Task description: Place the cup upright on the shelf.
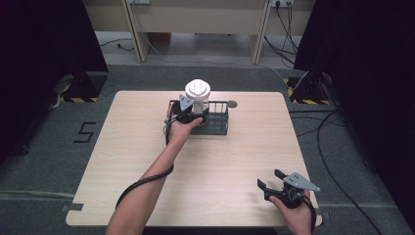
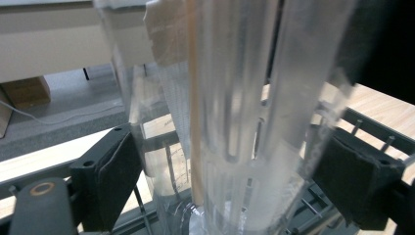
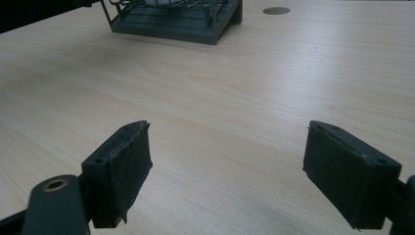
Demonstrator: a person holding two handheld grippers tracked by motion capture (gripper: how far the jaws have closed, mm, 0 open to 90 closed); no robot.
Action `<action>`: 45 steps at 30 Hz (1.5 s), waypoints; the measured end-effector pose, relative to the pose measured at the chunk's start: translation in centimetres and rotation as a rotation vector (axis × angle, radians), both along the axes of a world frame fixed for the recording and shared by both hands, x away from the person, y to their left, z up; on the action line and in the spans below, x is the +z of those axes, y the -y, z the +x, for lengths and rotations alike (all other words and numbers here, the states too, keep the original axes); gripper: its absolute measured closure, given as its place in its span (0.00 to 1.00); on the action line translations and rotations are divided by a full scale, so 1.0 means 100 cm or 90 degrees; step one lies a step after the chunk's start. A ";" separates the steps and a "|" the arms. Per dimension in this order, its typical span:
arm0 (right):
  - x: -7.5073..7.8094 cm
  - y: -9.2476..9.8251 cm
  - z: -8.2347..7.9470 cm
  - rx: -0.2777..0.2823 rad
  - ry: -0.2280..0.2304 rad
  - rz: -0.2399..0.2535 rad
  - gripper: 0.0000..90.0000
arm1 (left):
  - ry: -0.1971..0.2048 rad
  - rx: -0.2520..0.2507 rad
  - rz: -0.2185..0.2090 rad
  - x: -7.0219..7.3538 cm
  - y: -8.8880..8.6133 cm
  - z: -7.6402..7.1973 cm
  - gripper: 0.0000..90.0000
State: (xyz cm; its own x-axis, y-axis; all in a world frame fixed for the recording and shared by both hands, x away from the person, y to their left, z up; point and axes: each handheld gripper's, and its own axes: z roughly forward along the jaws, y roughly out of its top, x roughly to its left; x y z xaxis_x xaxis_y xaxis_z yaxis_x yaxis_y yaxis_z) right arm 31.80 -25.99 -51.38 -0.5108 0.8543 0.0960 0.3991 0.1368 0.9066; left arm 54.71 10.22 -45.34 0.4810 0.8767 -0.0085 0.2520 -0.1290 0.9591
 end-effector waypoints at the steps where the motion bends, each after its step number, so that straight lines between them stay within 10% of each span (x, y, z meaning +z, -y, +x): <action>1: 0.000 0.000 0.000 0.000 0.001 0.000 0.20 | 0.001 0.000 0.001 0.000 -0.001 -0.001 0.16; 45: 0.000 -0.001 0.000 0.001 -0.001 -0.007 0.20 | 0.016 -0.057 0.018 0.007 -0.052 -0.101 0.16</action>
State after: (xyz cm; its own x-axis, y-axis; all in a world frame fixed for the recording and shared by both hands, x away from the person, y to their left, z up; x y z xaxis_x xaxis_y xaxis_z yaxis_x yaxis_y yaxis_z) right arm 31.80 -25.88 -51.38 -0.5123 0.8544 0.0874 0.4005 0.1476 0.9044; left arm 44.58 15.46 -44.60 0.5568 0.8301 0.0287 0.2139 -0.1766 0.9608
